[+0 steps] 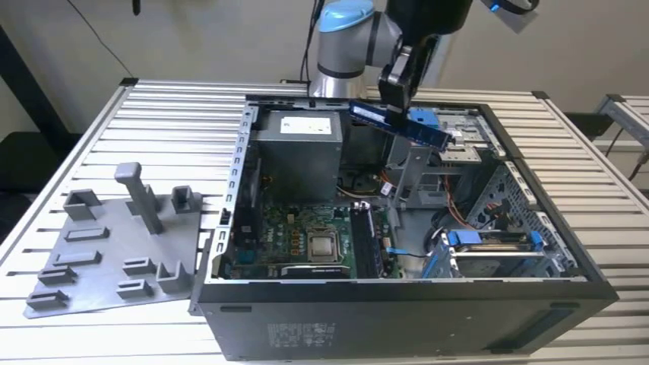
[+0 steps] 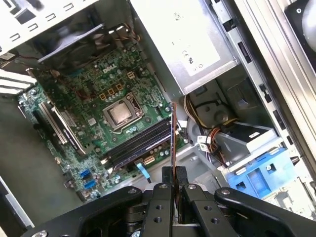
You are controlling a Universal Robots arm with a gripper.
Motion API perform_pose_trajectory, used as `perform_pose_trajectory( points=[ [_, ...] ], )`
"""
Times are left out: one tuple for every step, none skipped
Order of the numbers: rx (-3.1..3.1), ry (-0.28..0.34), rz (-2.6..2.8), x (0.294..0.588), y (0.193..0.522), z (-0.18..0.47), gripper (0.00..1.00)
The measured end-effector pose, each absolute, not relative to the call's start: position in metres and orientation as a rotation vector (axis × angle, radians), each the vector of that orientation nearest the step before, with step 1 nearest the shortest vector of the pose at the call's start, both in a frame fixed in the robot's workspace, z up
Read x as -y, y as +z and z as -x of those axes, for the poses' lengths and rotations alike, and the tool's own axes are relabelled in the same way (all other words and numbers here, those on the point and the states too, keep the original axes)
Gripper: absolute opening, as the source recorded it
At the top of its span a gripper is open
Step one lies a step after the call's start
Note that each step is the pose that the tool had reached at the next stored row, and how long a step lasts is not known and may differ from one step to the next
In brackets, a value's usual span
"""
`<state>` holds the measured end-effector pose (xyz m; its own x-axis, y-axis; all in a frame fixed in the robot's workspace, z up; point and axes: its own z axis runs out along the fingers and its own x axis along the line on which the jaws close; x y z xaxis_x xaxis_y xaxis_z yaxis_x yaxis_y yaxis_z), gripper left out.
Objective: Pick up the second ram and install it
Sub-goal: 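Insert the second ram into the second slot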
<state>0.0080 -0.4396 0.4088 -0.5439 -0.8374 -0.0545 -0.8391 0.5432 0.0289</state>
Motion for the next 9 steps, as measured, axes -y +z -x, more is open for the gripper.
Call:
perform_pose_trajectory(
  points=[
    [-2.740,0.079,1.463,0.4396,0.4086,-0.0080,0.14],
    [-2.750,0.079,1.443,0.4396,0.4085,-0.0079,0.14],
    [-2.760,0.078,1.423,0.4396,0.4083,-0.0080,0.14],
    [-2.770,0.078,1.403,0.4396,0.4081,-0.0080,0.14],
    [-2.782,0.077,1.379,0.4396,0.4079,-0.0079,0.14],
    [-2.792,0.077,1.358,0.4396,0.4077,-0.0079,0.14],
    [-2.803,0.076,1.333,0.4396,0.4075,-0.0080,0.14],
    [-2.813,0.076,1.311,0.4396,0.4073,-0.0080,0.14],
    [-2.823,0.075,1.288,0.4396,0.4071,-0.0080,0.14]
  ],
)
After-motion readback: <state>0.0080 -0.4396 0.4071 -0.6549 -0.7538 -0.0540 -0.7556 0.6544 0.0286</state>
